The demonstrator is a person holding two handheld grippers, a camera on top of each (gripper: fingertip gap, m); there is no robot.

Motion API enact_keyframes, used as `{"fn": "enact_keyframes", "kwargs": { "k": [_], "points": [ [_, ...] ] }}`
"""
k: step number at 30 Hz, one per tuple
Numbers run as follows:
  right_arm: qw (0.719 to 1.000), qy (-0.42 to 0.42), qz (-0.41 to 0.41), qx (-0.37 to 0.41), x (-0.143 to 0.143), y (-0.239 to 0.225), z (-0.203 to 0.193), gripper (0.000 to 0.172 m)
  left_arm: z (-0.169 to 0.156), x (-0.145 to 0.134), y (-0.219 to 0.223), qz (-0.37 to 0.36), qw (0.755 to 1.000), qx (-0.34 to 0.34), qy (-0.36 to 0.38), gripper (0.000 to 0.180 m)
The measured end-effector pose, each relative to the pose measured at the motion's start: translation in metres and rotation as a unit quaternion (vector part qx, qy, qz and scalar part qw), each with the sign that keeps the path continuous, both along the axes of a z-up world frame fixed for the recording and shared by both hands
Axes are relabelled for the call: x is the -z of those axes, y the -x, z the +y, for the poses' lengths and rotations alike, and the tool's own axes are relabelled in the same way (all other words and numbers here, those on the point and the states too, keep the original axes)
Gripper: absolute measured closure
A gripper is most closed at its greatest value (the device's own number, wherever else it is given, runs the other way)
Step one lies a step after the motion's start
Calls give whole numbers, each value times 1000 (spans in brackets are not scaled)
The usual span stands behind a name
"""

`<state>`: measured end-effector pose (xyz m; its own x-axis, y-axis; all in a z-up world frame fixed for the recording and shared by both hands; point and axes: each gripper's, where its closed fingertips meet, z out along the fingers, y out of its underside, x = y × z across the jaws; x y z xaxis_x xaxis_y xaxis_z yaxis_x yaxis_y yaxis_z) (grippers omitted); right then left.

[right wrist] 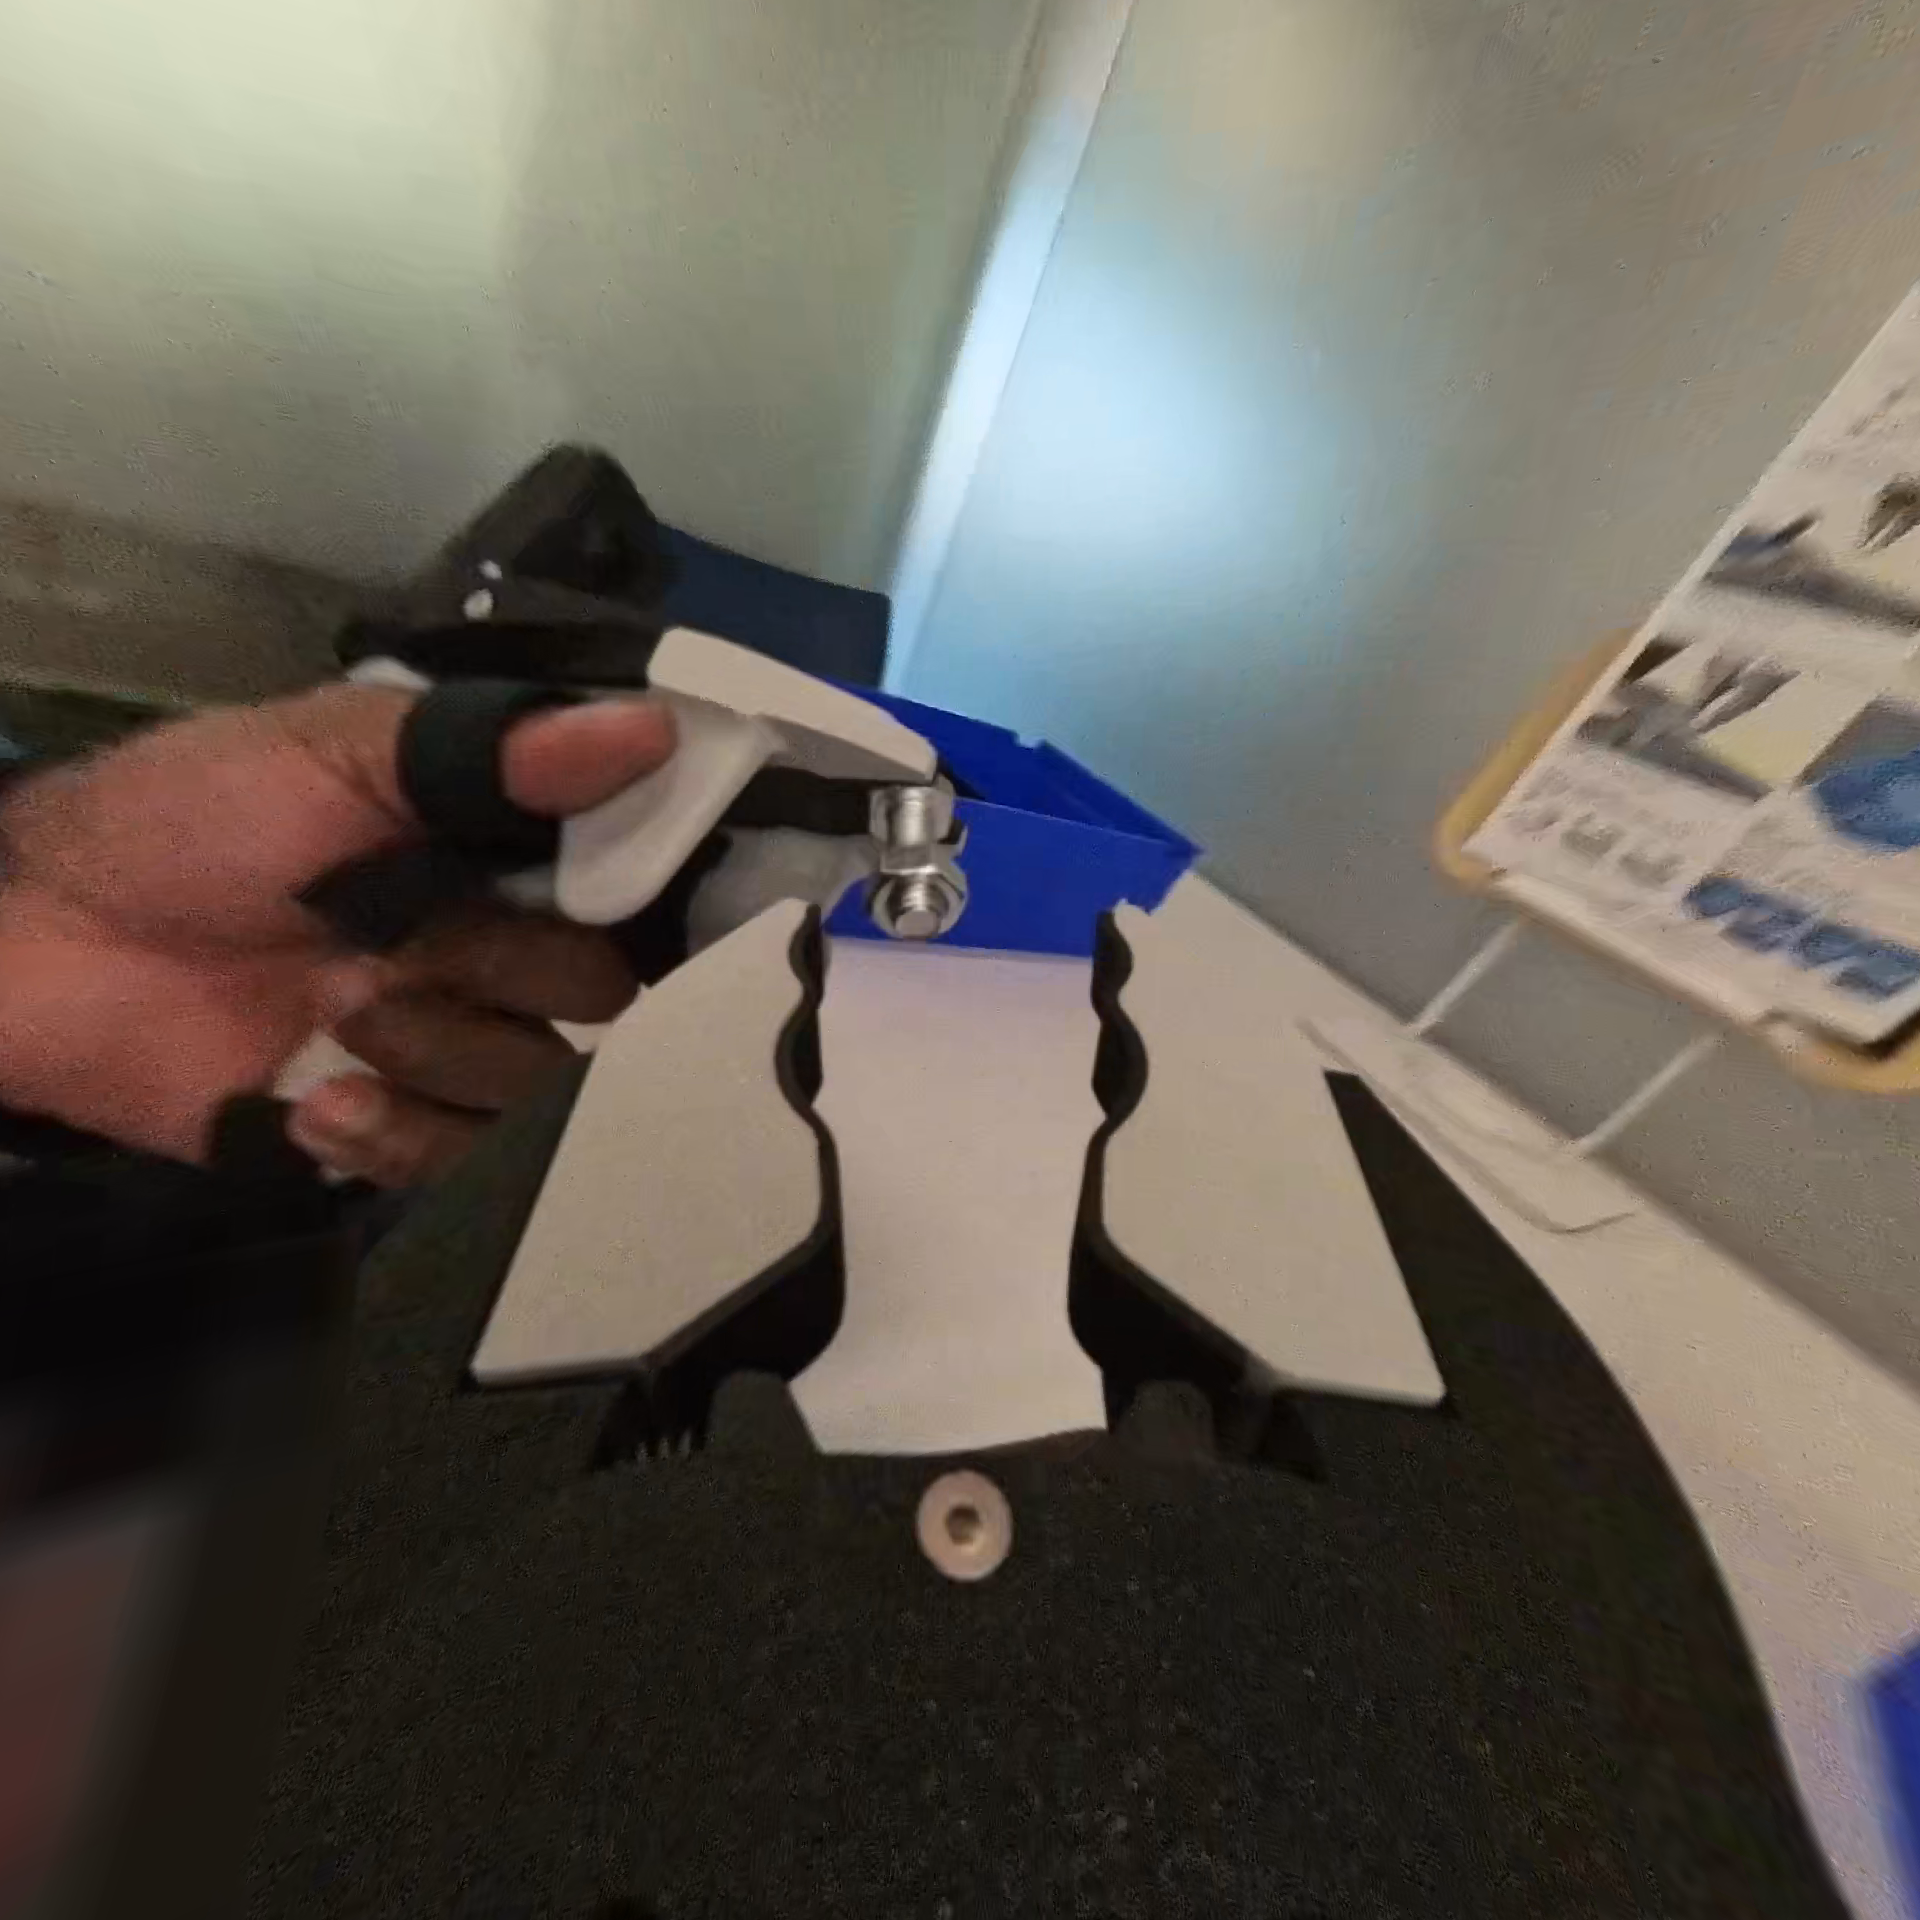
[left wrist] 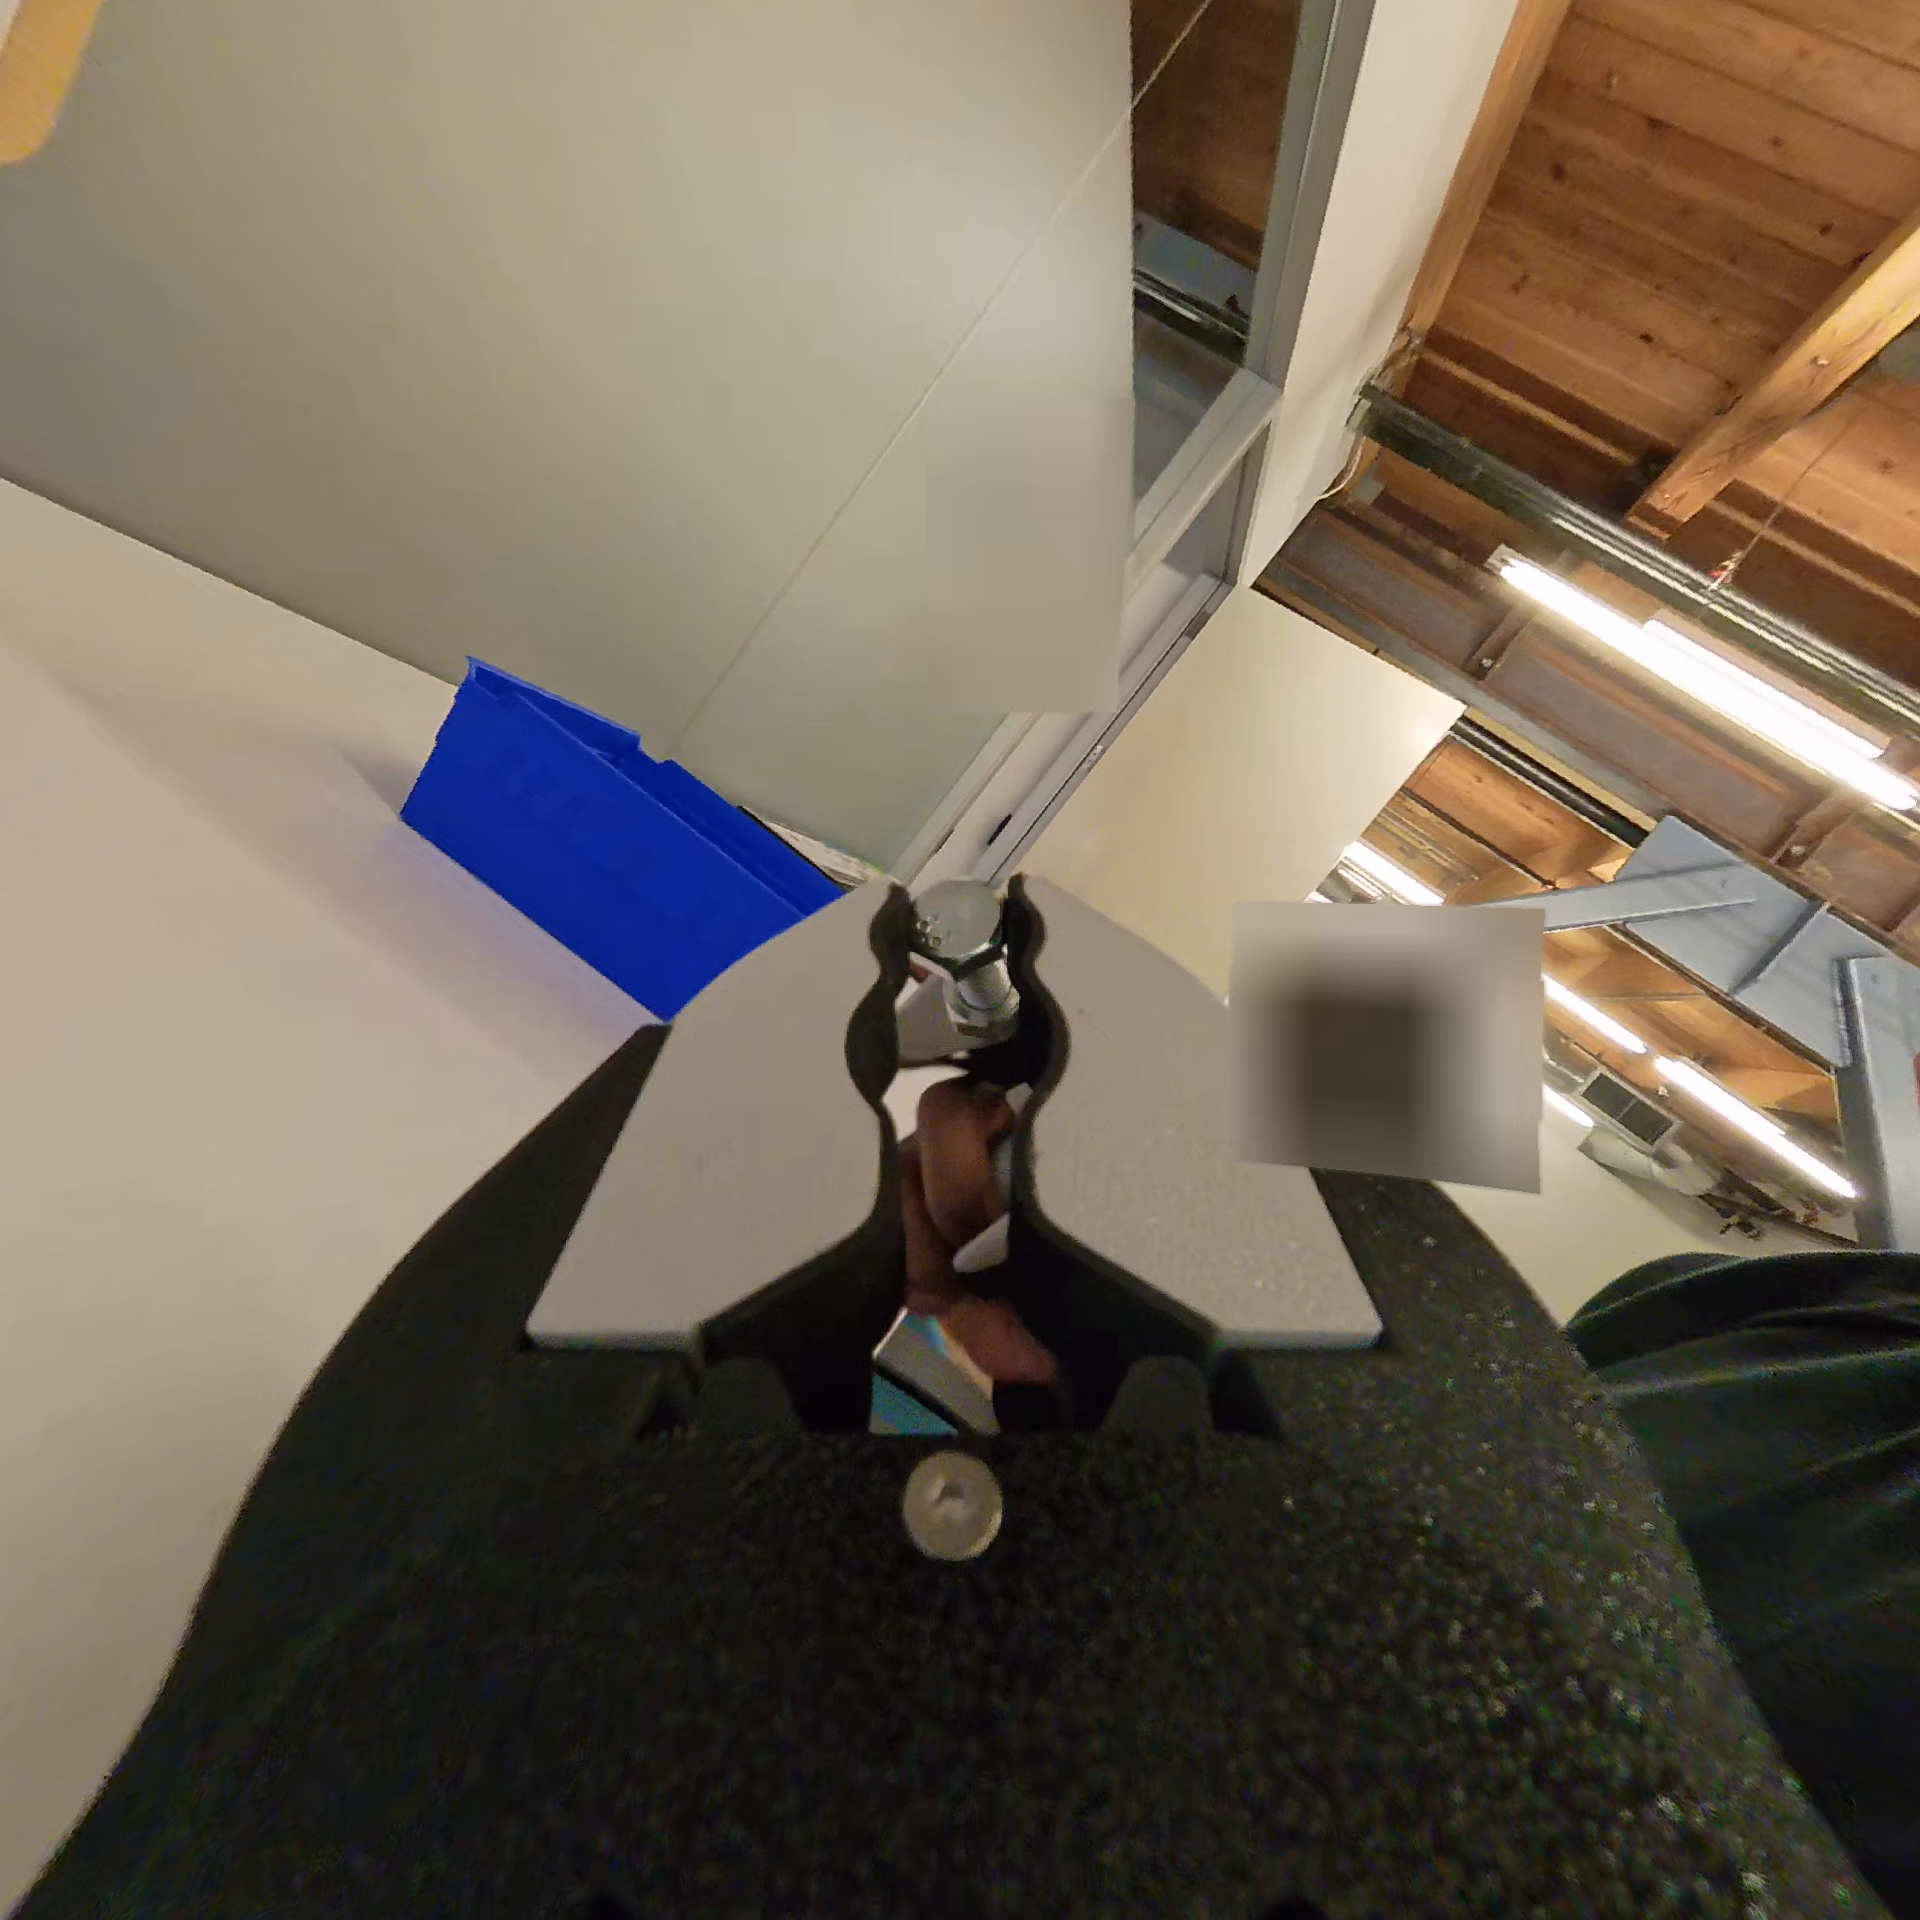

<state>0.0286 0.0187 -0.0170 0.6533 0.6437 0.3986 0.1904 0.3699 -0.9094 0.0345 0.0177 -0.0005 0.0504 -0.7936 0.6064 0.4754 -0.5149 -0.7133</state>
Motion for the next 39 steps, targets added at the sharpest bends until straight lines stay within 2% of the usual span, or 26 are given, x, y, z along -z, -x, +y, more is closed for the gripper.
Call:
{"fn": "enact_keyframes", "kwargs": {
  "k": [2, 4, 6, 7, 9, 10, 11, 13, 15, 16, 17, 19, 21, 22, 23, 25, 28, 29, 31, 33, 35, 36, 37, 38, 39],
  "points": [
    [992, -79, -86, 51, 3, 3, -1, 124, 1, 3, -3, 10, 1000, 2, 7, 164],
    [980, -117, -140, 78, 8, 6, -1, 130, 1, 5, -6, 16, 1000, 6, 13, 163],
    [978, -119, -146, 92, 9, 7, -1, 153, 0, 7, -10, 23, 1000, 13, 14, 163],
    [983, -96, -131, 86, 9, 7, 0, 154, 0, 7, -10, 24, 1000, 11, 13, 163],
    [998, 13, -49, 27, 9, 9, -1, 154, 1, 7, -9, 25, 1000, 11, 8, 163],
    [996, 89, 12, -21, 8, 11, -3, 154, 1, 6, -8, 21, 1000, 13, 4, 164],
    [980, 168, 75, -74, 6, 12, -4, 154, 0, 5, -7, 17, 1000, 14, -2, 163],
    [918, 300, 187, -181, 3, 12, -7, 154, -2, 3, -7, 14, 1000, 15, -9, 163],
    [865, 346, 259, -253, -2, 7, -7, 150, -2, 2, -8, 13, 1000, 16, -9, 163],
    [860, 339, 277, -262, -5, 4, -6, 143, -1, 2, -8, 13, 1000, 12, -8, 164],
    [871, 315, 281, -253, -6, 0, -4, 135, -1, 2, -6, 11, 1000, 9, -8, 164],
    [925, 227, 238, -190, -6, -6, -1, 129, 1, 1, -3, 5, 1000, 3, -5, 164],
    [981, 108, 134, -94, -1, -8, 2, 124, 3, 1, -2, 8, 1000, -1, 0, 164],
    [995, 46, 75, -48, 0, -9, 2, 123, 3, 2, -2, 11, 1000, -1, 3, 164],
    [1000, -13, 19, -7, 1, -9, 2, 123, 4, 3, -2, 15, 1000, -2, 6, 164],
    [992, -95, -74, 47, 5, -5, 0, 123, 5, 5, -4, 22, 1000, -1, 14, 163],
    [980, -125, -139, 72, 14, 3, 1, 124, 4, 8, -8, 26, 999, 7, 24, 163],
    [979, -129, -140, 74, 14, 5, 1, 128, 4, 10, -10, 30, 999, 10, 26, 163],
    [981, -126, -123, 82, 11, 3, 1, 154, 3, 13, -12, 41, 999, 12, 27, 163],
    [993, -62, -86, 55, 13, 4, 2, 154, 2, 14, -13, 42, 999, 9, 25, 163],
    [996, 86, 14, -19, 15, 7, 3, 154, 4, 15, -11, 46, 999, 2, 21, 163],
    [979, 173, 84, -71, 14, 9, 1, 154, 3, 14, -10, 41, 999, 2, 19, 163],
    [947, 253, 152, -127, 11, 10, 0, 154, 3, 13, -8, 33, 999, 4, 18, 163],
    [910, 313, 206, -178, 8, 10, -2, 154, 2, 11, -8, 26, 1000, 5, 14, 164],
    [884, 343, 235, -214, 6, 10, -3, 154, 2, 9, -8, 22, 1000, 5, 10, 164]
  ]
}}
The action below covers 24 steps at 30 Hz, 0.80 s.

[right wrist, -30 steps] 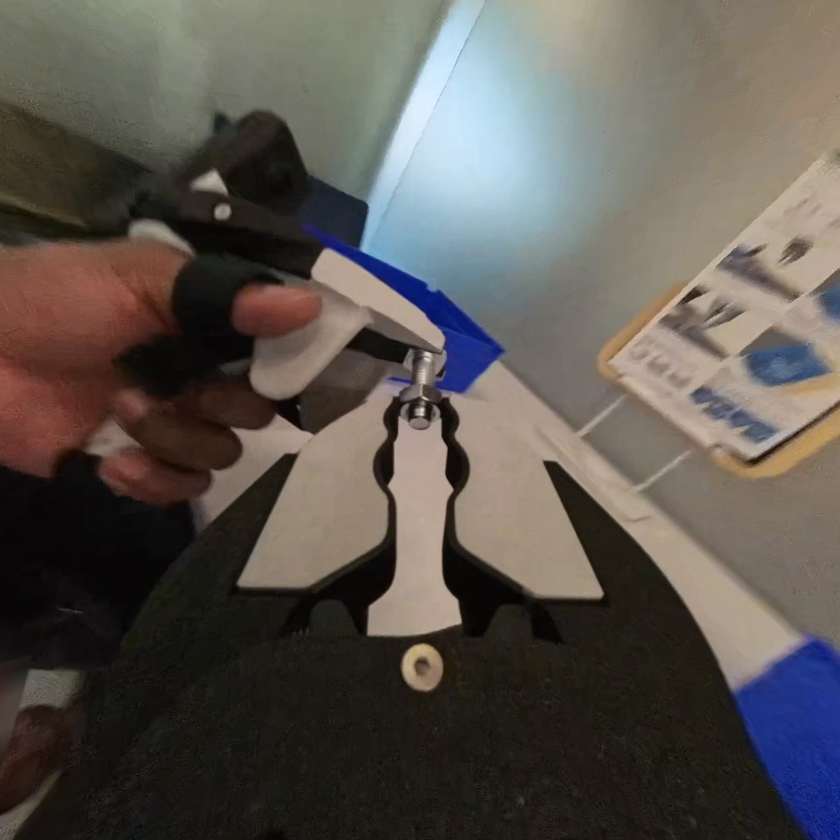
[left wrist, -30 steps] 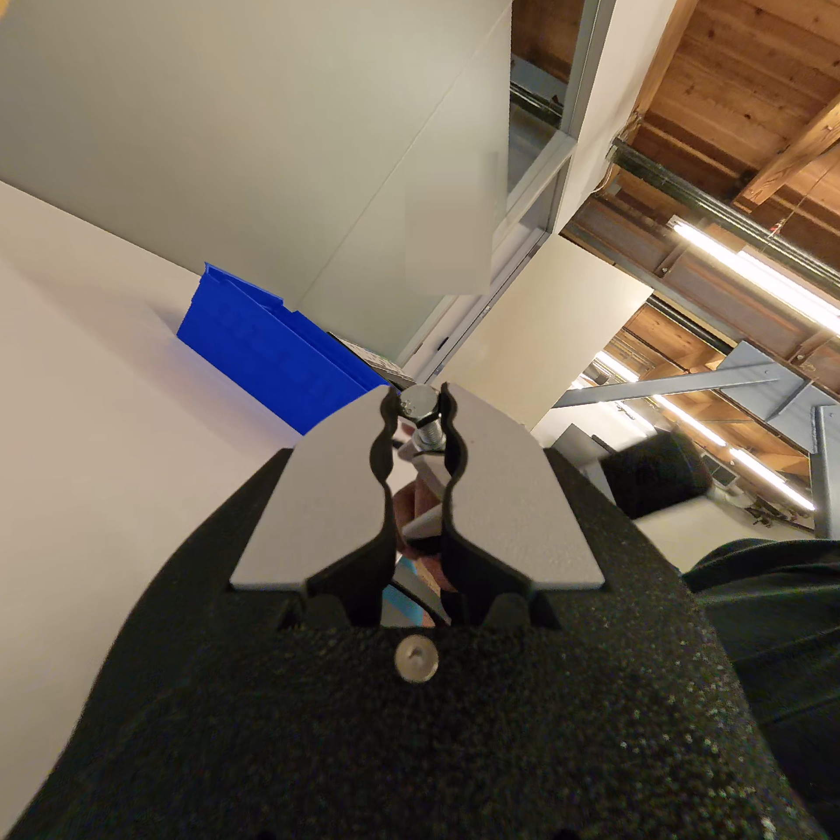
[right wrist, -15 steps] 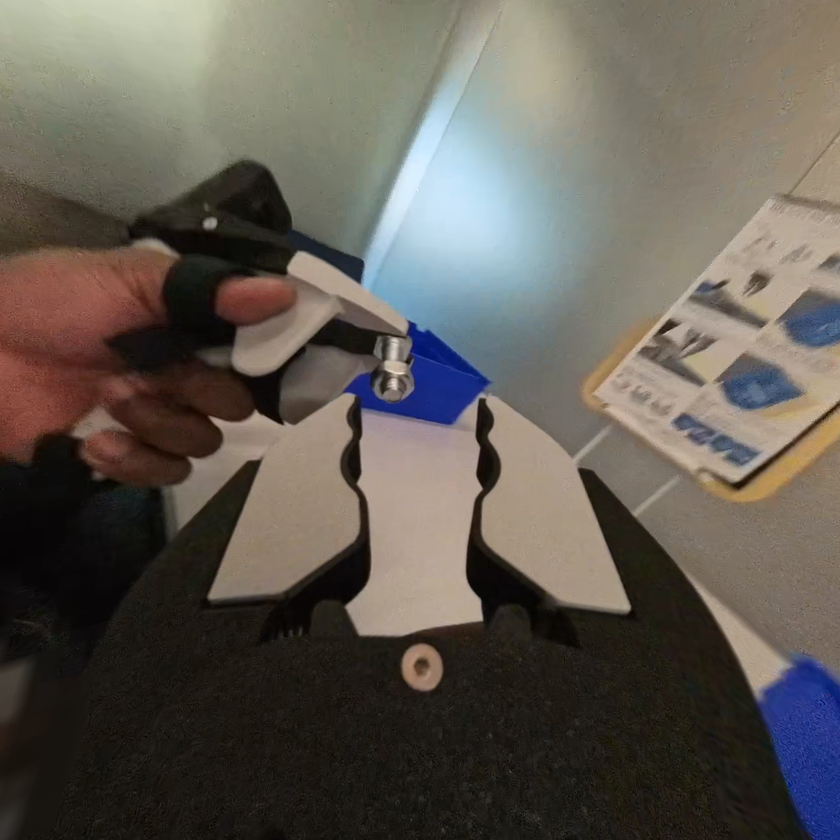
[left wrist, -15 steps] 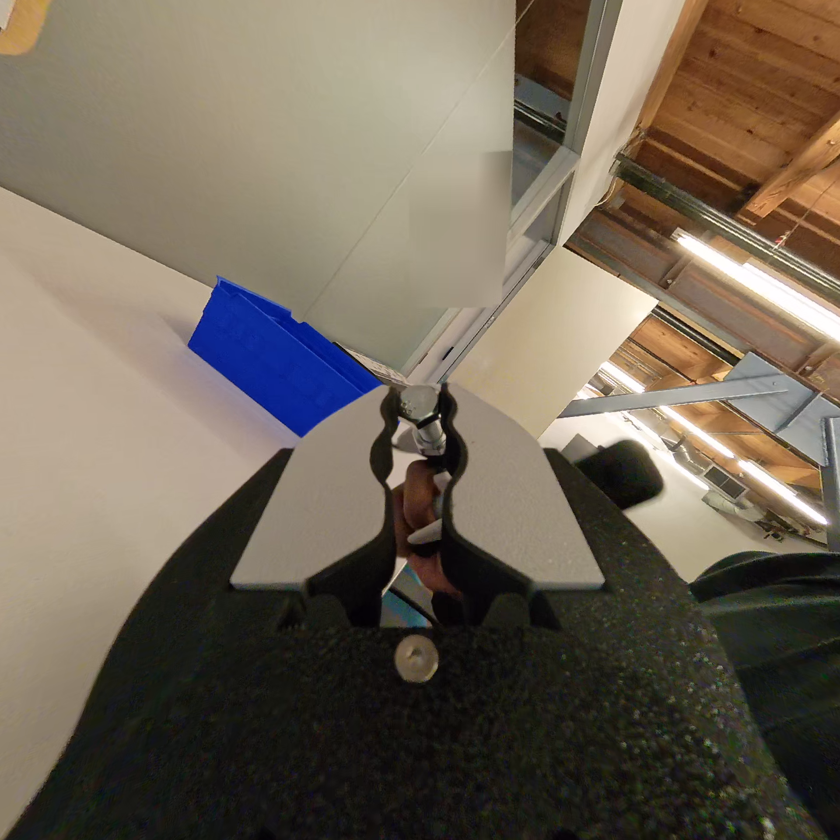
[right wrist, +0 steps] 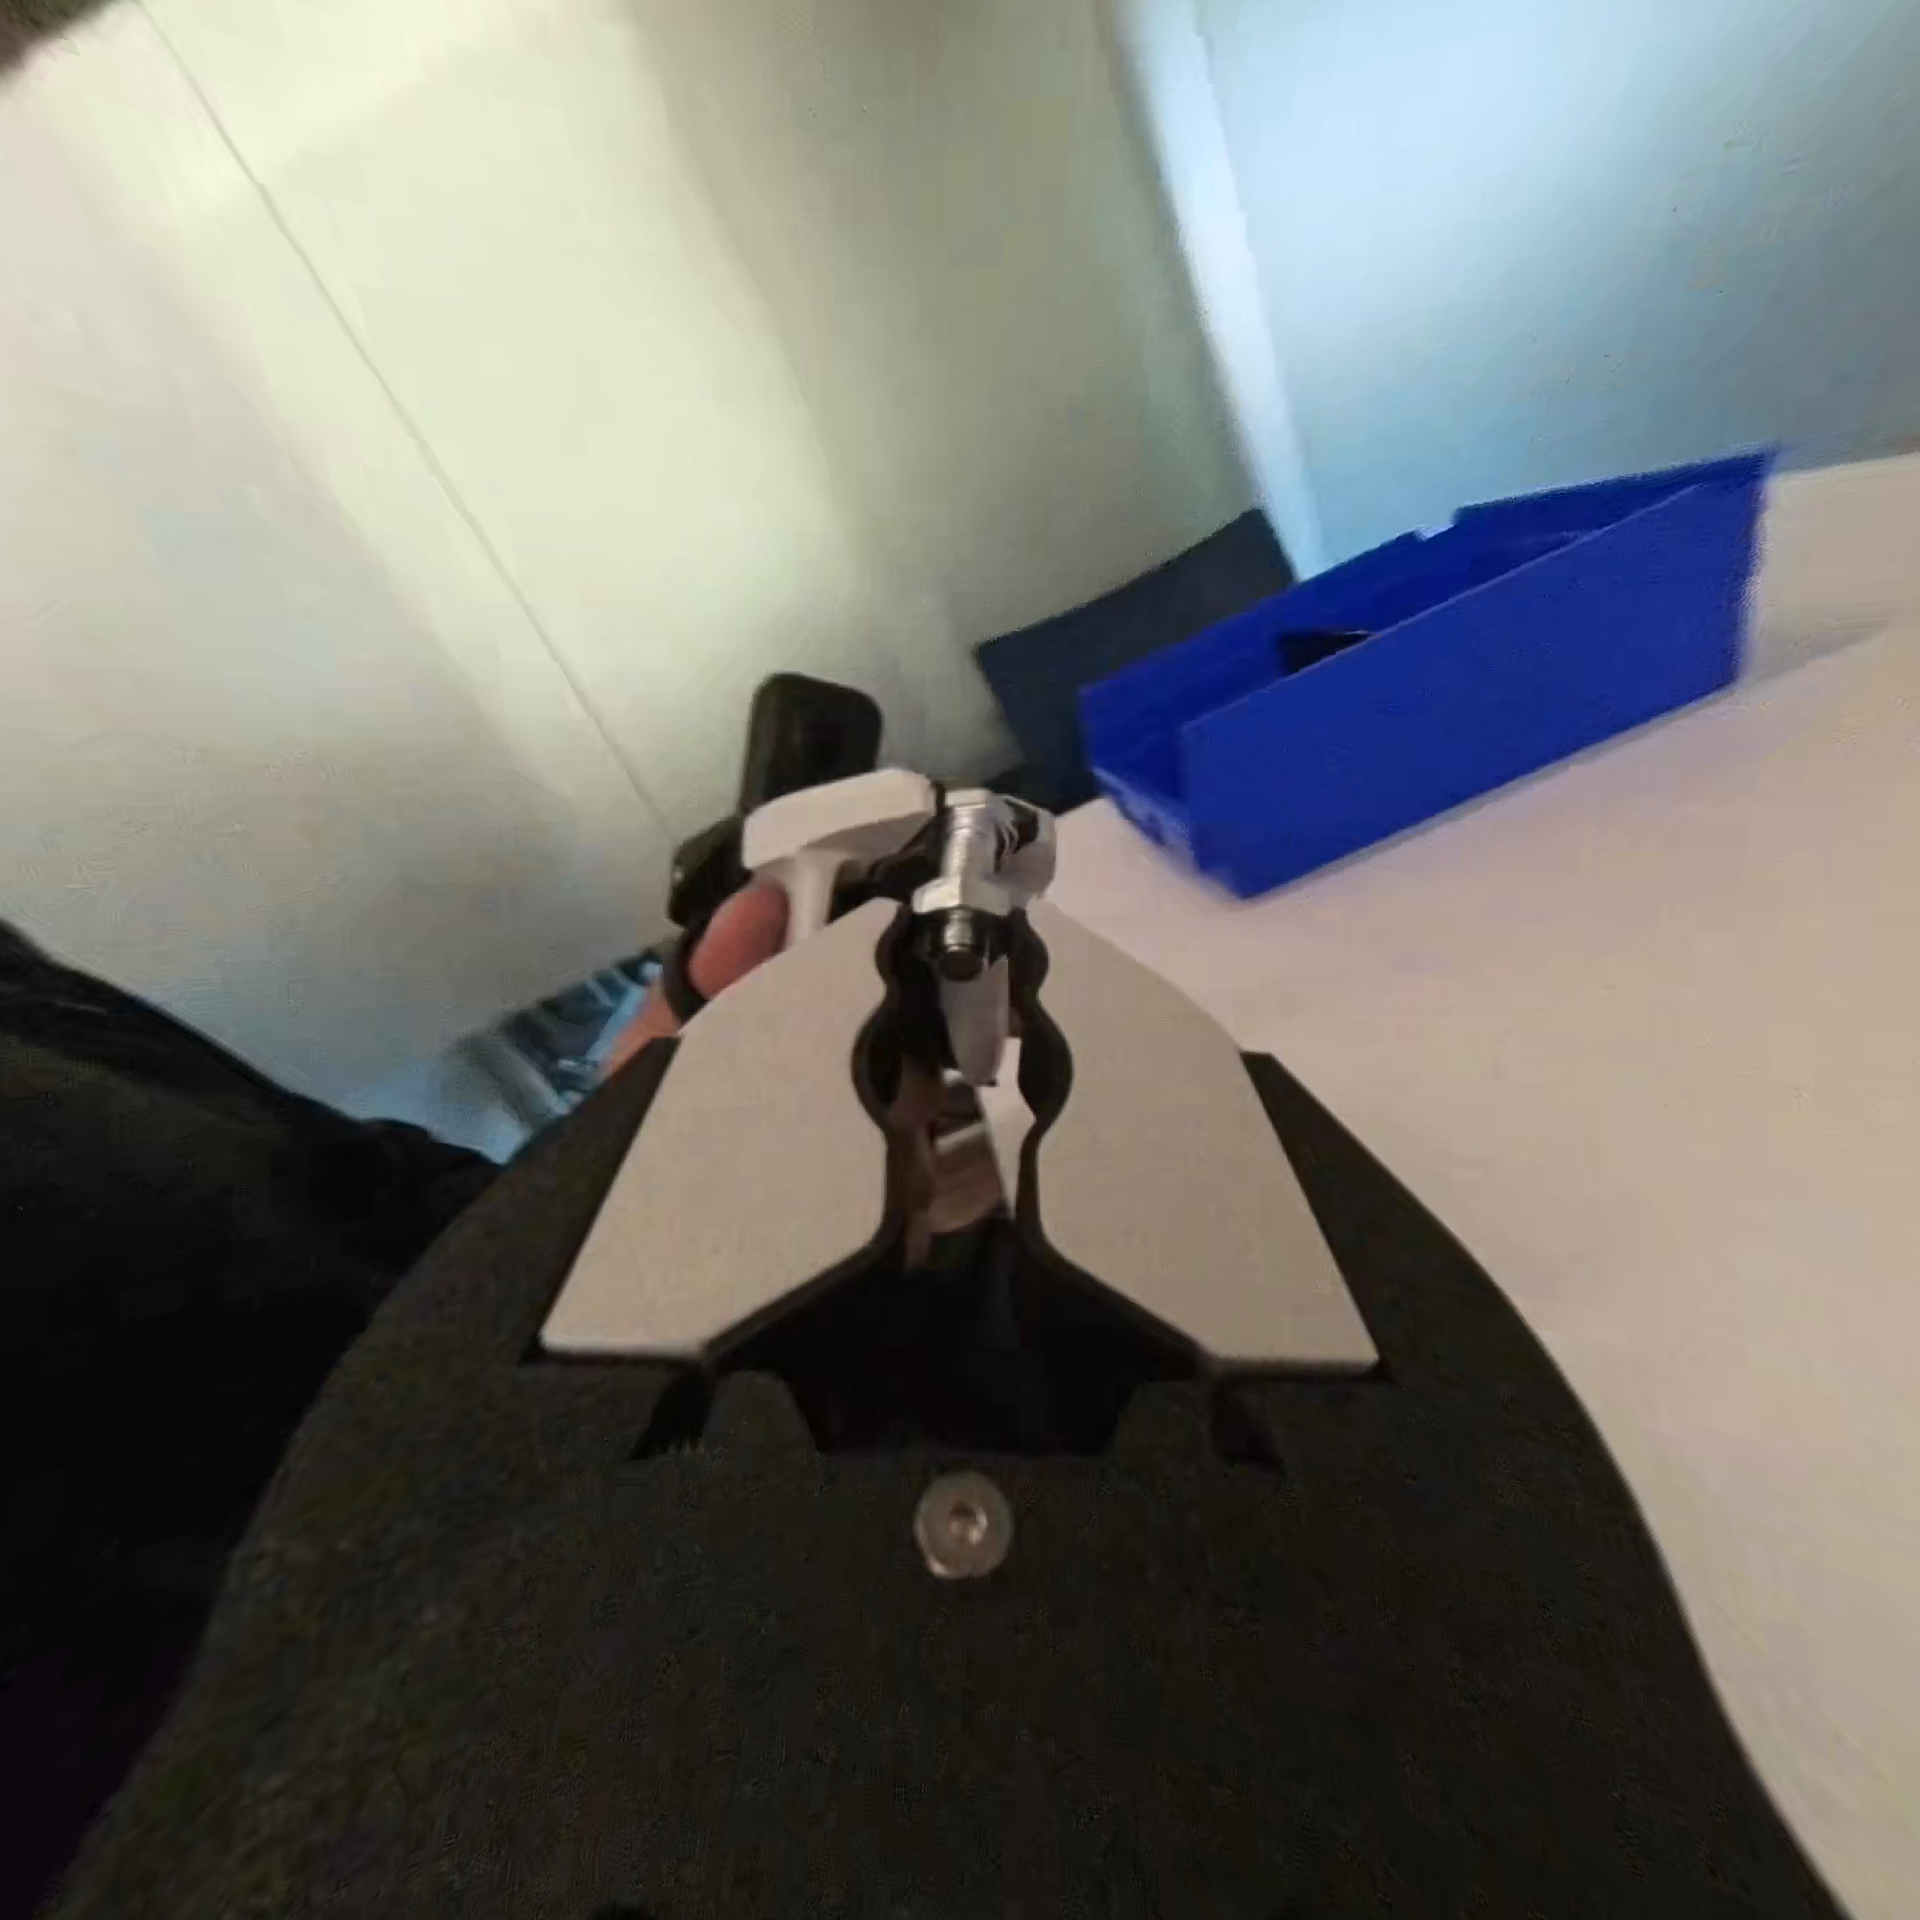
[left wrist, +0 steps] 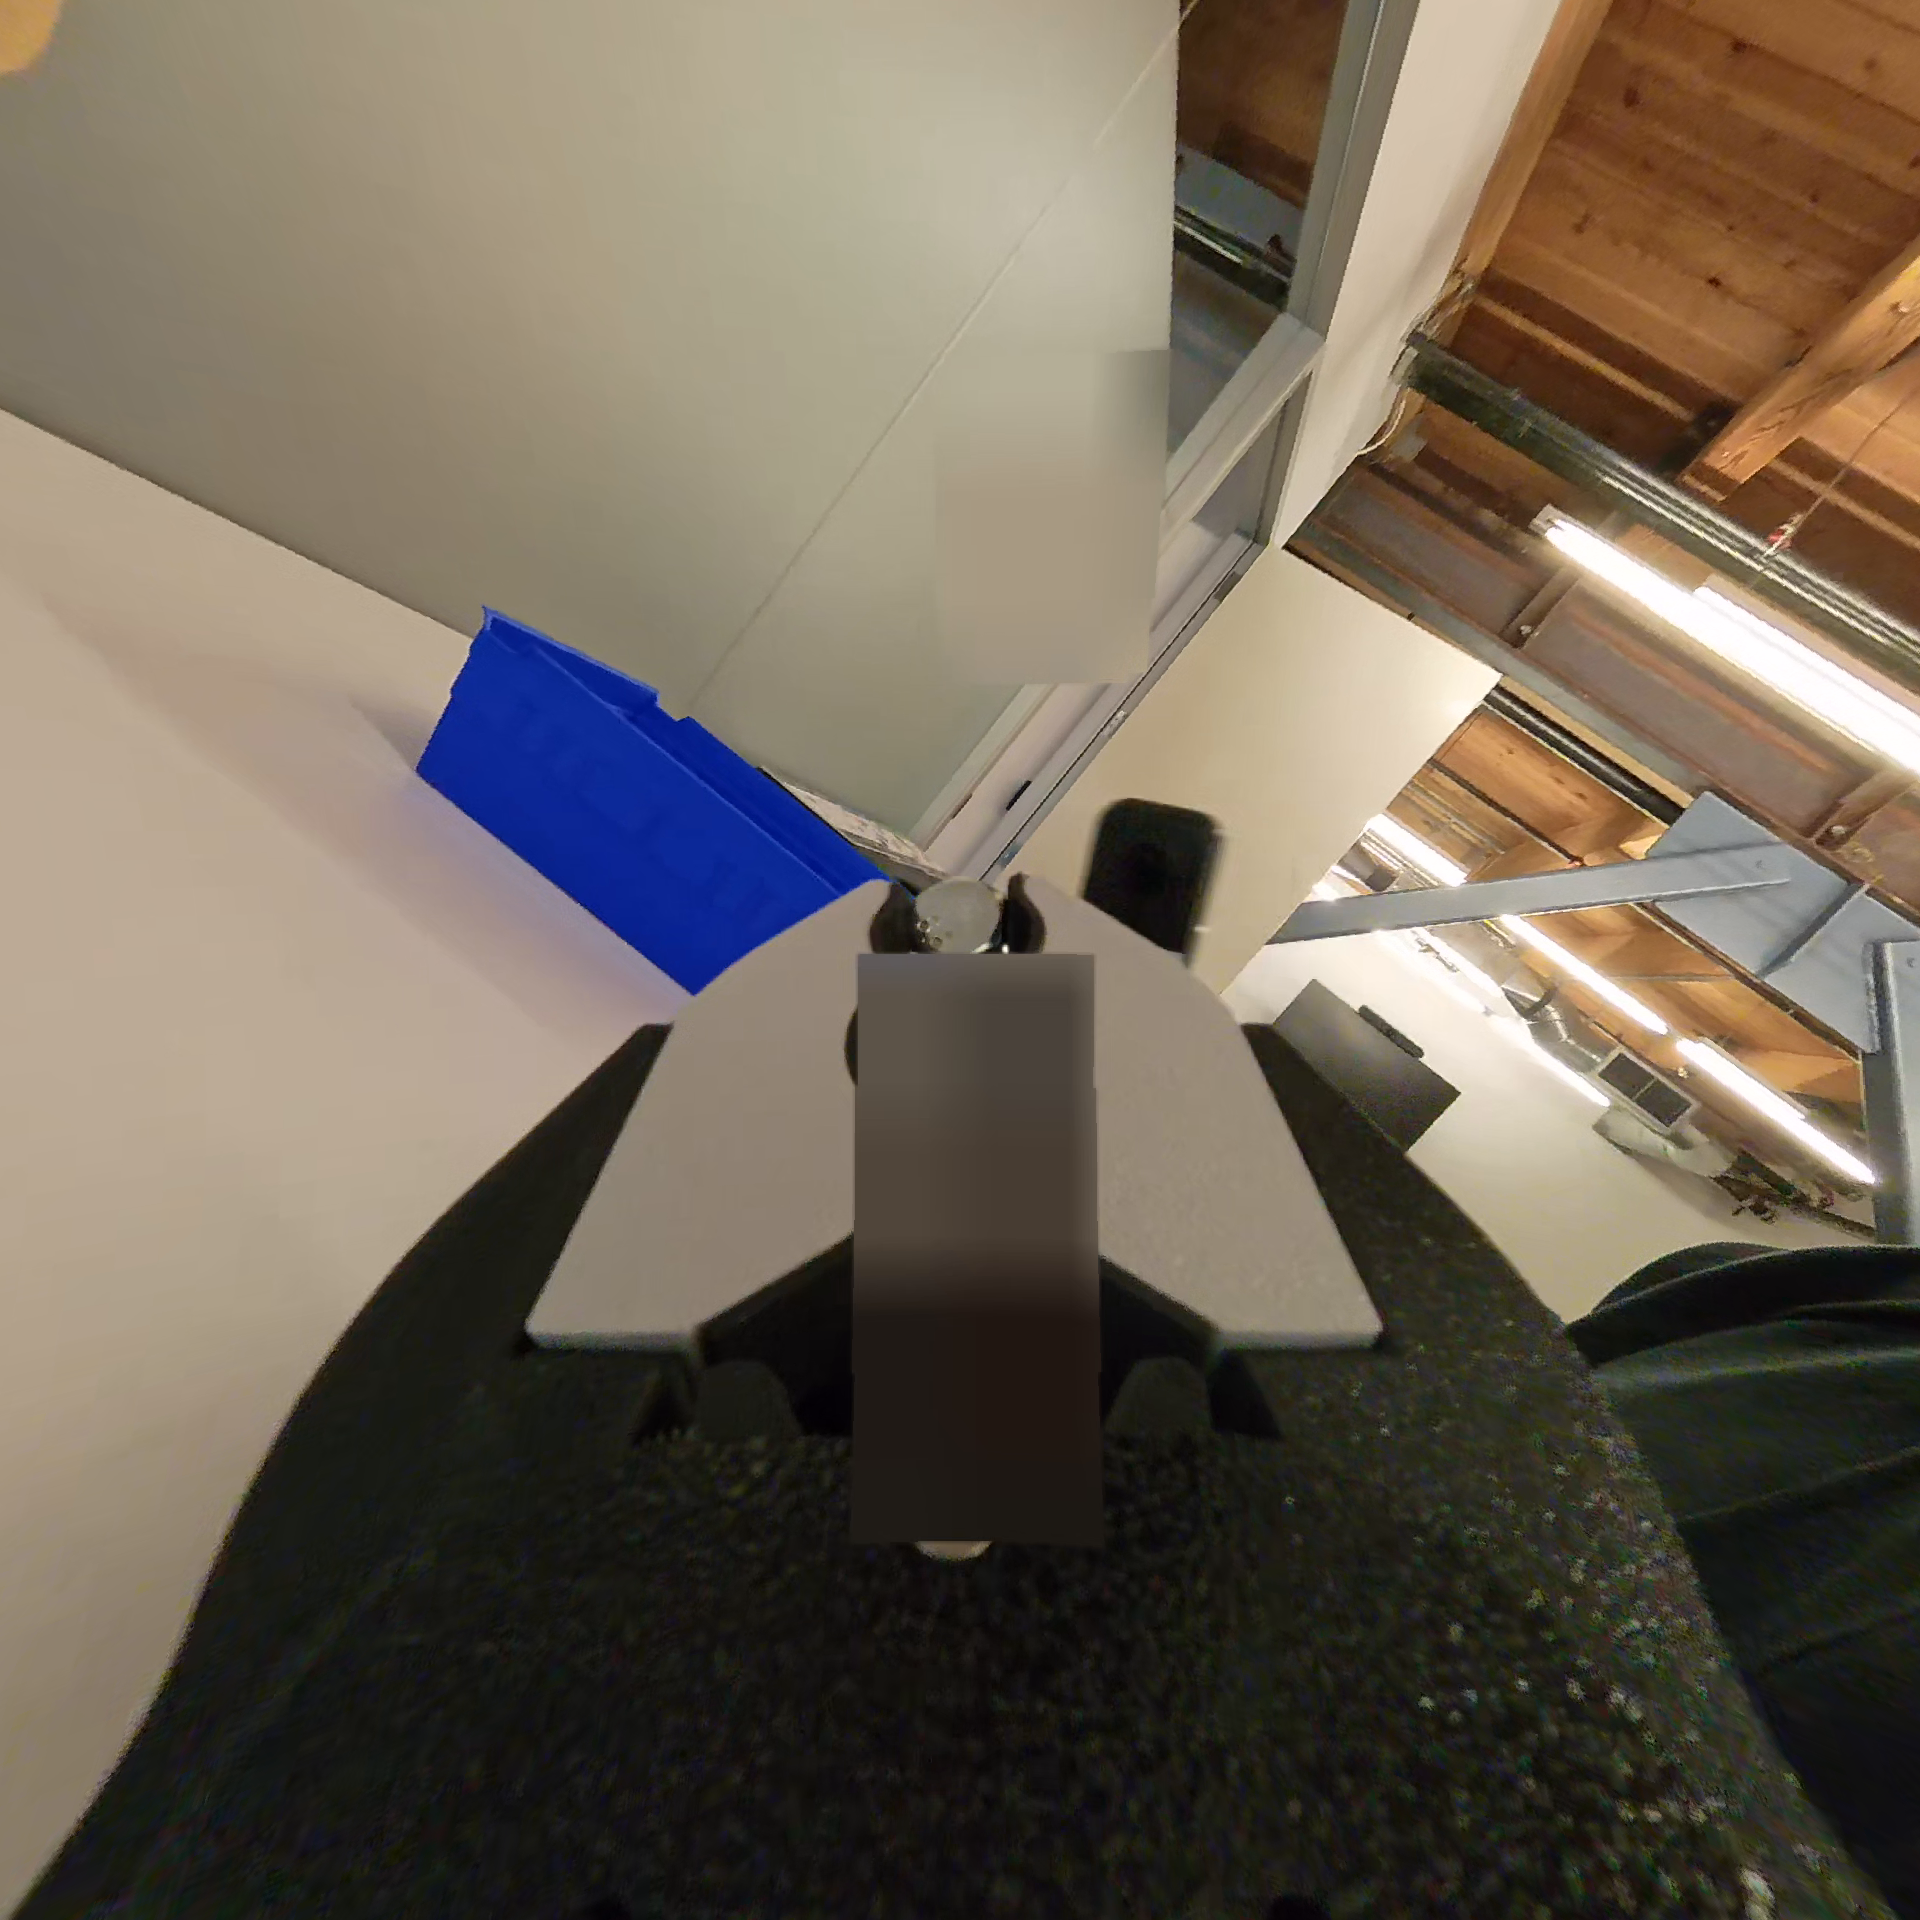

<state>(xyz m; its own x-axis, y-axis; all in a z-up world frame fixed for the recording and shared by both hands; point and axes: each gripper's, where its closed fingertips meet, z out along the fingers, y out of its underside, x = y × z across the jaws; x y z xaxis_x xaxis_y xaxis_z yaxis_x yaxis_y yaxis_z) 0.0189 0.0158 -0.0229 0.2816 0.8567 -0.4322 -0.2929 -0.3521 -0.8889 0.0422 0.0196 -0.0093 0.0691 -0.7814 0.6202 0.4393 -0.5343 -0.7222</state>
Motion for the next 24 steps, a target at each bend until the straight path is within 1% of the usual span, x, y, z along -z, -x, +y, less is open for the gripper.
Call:
{"fn": "enact_keyframes", "kwargs": {
  "k": [1, 2, 4, 5, 6, 7, 10, 11, 12, 13, 14, 15, 16, 17, 18, 19, 20, 21, 22, 23, 24],
  "points": [
    [1000, 1, 12, -14, 0, 0, -1, 154, 0, -1, 0, 0, 1000, 0, -3, 164],
    [1000, -18, 5, -7, 0, 0, -1, 150, -1, -2, 0, 2, 1000, -2, -5, 163],
    [994, -97, -36, 43, 0, -2, -1, 136, 0, -2, 2, 1, 1000, -8, -6, 164],
    [984, -147, -65, 79, -1, -4, 0, 133, 0, -2, 4, -1, 1000, -9, -4, 164],
    [967, -201, -101, 117, -2, -5, 1, 130, 0, -2, 4, -3, 1000, -10, -2, 164],
    [945, -256, -139, 151, -2, -6, 1, 129, 1, -2, 5, -3, 1000, -11, -1, 164],
    [857, -386, -259, 223, 1, -4, 2, 127, 0, 0, 4, 0, 1000, -10, 4, 163],
    [828, -413, -295, 237, 4, -3, 3, 127, 1, 1, 3, 3, 1000, -8, 6, 168],
    [804, -431, -325, 249, 7, -1, 5, 129, 1, 2, 2, 5, 1000, -7, 8, 164],
    [789, -437, -346, 259, 10, -1, 7, 135, 0, 3, 1, 8, 1000, -4, 8, 164],
    [786, -432, -353, 268, 10, -2, 9, 144, 0, 4, 0, 10, 1000, -2, 8, 163],
    [797, -413, -346, 272, 9, -3, 10, 152, 0, 4, -1, 13, 1000, -1, 8, 163],
    [829, -376, -326, 255, 10, -2, 10, 152, 0, 4, -1, 12, 1000, -2, 7, 163],
    [874, -319, -289, 225, 10, 0, 9, 152, 1, 4, -1, 11, 1000, -2, 7, 163],
    [923, -244, -236, 183, 11, 2, 8, 152, 1, 4, 0, 9, 1000, -1, 7, 164],
    [963, -159, -170, 132, 10, 5, 6, 152, 1, 4, 1, 6, 1000, -1, 6, 163],
    [989, -78, -100, 78, 7, 6, 3, 152, 0, 2, 1, 2, 1000, 0, 5, 163],
    [999, -14, -36, 27, 4, 6, 1, 152, -1, 1, 1, -2, 1000, 2, 3, 164],
    [1000, 21, 12, -12, 1, 6, -1, 152, -1, 0, 2, -4, 1000, 2, 2, 164],
    [998, 28, 40, -35, -1, 4, -3, 149, -1, -1, 2, -2, 1000, 0, 0, 164],
    [998, 14, 44, -38, -2, 4, -4, 143, -2, -1, 2, -1, 1000, -3, 0, 164]
  ]
}}
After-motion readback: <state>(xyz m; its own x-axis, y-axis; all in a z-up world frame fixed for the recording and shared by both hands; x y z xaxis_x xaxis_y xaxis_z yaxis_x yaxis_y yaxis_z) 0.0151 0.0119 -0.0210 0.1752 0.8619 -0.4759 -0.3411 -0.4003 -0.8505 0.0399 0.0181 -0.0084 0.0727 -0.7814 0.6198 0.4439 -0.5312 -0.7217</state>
